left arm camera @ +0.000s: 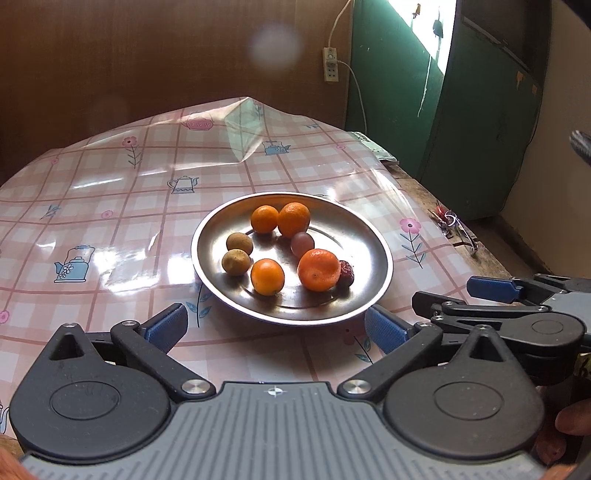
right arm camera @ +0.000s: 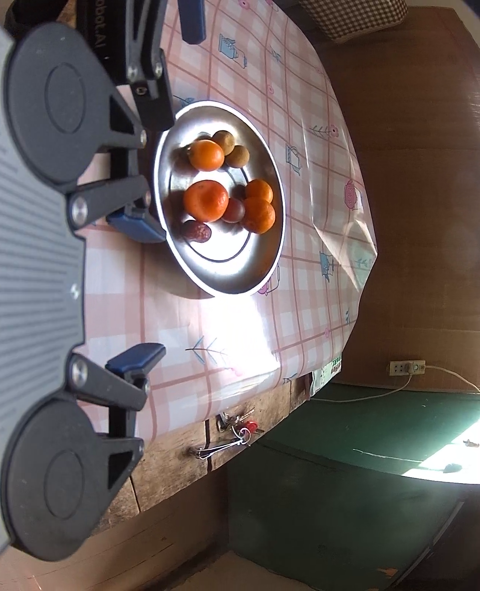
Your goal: Organize fruits
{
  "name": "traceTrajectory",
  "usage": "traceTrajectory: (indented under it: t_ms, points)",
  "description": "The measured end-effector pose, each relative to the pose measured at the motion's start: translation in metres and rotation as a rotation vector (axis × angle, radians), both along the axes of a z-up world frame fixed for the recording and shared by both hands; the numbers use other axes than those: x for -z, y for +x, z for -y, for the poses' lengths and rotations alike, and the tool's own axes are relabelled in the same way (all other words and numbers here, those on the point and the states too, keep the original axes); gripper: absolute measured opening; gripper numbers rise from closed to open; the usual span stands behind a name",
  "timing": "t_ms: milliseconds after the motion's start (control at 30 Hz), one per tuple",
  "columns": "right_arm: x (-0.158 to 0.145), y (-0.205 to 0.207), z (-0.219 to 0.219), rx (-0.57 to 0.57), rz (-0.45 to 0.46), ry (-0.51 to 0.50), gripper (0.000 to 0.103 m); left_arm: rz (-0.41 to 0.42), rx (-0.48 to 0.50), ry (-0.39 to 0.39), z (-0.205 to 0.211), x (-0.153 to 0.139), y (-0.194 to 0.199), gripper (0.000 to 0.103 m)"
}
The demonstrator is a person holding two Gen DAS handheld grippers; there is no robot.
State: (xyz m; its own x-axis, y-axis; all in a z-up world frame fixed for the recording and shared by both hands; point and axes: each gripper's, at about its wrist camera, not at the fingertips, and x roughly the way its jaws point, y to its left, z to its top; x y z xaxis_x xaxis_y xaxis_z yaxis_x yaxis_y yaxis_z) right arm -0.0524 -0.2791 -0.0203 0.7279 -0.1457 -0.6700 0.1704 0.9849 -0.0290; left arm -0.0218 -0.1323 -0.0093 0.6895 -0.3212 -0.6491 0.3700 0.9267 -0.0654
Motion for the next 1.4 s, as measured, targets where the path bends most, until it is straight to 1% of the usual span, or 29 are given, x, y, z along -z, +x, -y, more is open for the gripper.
traceTrajectory:
  t_ms: [367, 667, 1400]
  points:
    - [0.0023, -0.0020, 0.0017, -0.008, 0.004, 0.021, 0.065, 0.009, -0.015, 0.016, -0.0013, -0.0002, -0.0007, 0.103]
    - [0.0042, -0.0011, 0.0012, -0.011, -0.001, 0.029, 0.065, 0.012, -0.023, 0.029, -0.0026, 0.0018, 0.0021, 0.103]
    - [0.0063, 0.0014, -0.0013, -0.014, -0.013, 0.031, 0.065, 0.000, -0.026, 0.030, -0.0043, 0.0046, 0.0043, 0.103]
